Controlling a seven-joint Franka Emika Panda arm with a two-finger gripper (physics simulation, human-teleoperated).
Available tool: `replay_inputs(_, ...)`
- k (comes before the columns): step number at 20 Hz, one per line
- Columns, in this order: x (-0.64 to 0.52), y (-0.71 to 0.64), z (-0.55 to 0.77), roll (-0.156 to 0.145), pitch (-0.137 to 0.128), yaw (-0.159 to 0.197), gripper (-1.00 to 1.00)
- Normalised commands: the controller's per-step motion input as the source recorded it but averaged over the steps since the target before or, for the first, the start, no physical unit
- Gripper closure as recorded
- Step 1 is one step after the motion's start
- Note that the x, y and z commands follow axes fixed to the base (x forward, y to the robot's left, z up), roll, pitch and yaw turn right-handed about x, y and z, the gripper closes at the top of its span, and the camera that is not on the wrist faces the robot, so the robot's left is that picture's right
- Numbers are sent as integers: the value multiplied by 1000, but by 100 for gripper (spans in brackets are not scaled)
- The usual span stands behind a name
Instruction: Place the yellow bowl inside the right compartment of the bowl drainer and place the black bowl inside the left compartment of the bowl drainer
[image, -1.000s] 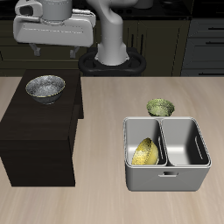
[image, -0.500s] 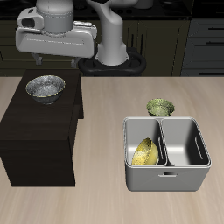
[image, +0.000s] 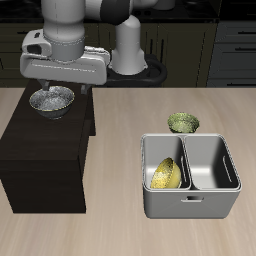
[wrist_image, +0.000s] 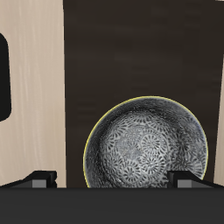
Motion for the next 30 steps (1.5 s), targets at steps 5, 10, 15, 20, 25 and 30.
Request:
replay_inputs(5,19,27,-292,28,57,-5,-100)
replay_inputs(10,16,-49,-221,-10,27,0,100)
replay_inputs(15,-33,-10,-69,7,18,5,100)
replay_inputs(20,-29,52,82,6,-12,13,100)
replay_inputs(25,-121,210,263,34,-35,-9,100)
replay_inputs(30,-173,423,511,42,-71,-35,100)
